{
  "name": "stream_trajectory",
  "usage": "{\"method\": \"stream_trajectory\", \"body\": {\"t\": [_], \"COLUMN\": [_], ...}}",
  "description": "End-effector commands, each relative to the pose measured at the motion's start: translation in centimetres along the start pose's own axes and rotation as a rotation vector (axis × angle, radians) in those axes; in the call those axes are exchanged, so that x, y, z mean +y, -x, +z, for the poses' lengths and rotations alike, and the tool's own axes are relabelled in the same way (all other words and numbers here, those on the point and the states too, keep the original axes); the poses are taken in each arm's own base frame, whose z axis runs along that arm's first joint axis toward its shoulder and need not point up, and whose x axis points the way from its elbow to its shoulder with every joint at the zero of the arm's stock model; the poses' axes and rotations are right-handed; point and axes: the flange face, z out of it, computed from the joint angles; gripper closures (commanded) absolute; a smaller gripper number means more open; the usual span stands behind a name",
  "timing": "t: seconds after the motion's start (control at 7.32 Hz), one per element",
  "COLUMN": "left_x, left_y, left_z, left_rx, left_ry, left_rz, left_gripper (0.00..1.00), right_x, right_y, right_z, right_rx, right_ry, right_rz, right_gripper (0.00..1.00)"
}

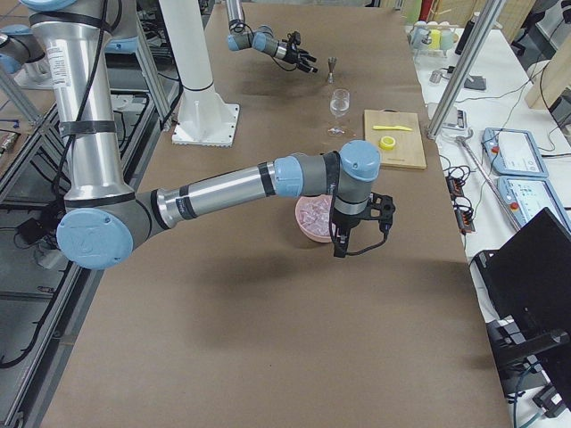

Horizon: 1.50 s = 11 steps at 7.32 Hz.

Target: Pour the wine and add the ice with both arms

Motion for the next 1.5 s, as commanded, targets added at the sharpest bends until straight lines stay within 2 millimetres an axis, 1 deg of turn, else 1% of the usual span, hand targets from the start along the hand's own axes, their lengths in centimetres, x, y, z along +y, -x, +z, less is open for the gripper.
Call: {"method": "stream_trajectory", "body": {"t": [0.0, 0.14, 0.27, 0.41, 0.55, 0.68, 0.82, 0.96, 1.09, 1.23, 1.37], "left_x": [-6.0, -8.9, -12.3, -15.2, -19.7, -22.3, -25.4, -29.3, -31.7, -32.0, -33.3], "left_y": [-1.8, -3.0, -3.9, -4.3, -4.9, -3.1, -1.7, -1.6, -1.1, 0.0, 0.8], "left_z": [-4.7, -6.7, -9.0, -10.0, -8.1, -5.8, -2.3, 2.2, 5.5, 7.7, 8.8], "left_rx": [0.008, 0.018, 0.014, -0.003, 0.02, 0.015, 0.004, 0.009, -0.012, -0.041, -0.032], "left_ry": [0.089, 0.13, 0.201, 0.306, 0.36, 0.431, 0.517, 0.632, 0.654, 0.678, 0.704], "left_rz": [0.009, 0.001, 0.011, 0.025, 0.05, 0.095, 0.134, 0.177, 0.157, 0.148, 0.137], "left_gripper": [0.02, 0.02, 0.02, 0.02, 0.02, 0.02, 0.02, 0.02, 0.02, 0.02, 0.02], "right_x": [0.2, 0.2, 0.1, 0.3, 1.3, 2.6, 4.1, 4.6, 4.9, 5.1, 5.5], "right_y": [-0.2, -0.1, 0.5, 3.7, 7.5, 11.0, 14.4, 15.9, 17.2, 19.2, 20.3], "right_z": [0.2, 0.1, 0.4, 1.1, 1.9, 2.3, 2.8, 3.9, 5.0, 6.9, 8.7], "right_rx": [0.0, -0.001, -0.005, -0.009, -0.019, -0.032, -0.042, -0.047, -0.035, 0.04, 0.109], "right_ry": [0.003, 0.002, 0.008, 0.02, 0.031, 0.042, 0.052, 0.061, 0.044, 0.021, -0.001], "right_rz": [0.001, -0.001, -0.022, -0.086, -0.156, -0.228, -0.301, -0.342, -0.375, -0.306, -0.33], "right_gripper": [0.0, 0.0, 0.0, 0.0, 0.0, 0.0, 0.0, 0.0, 0.0, 0.0, 0.0]}}
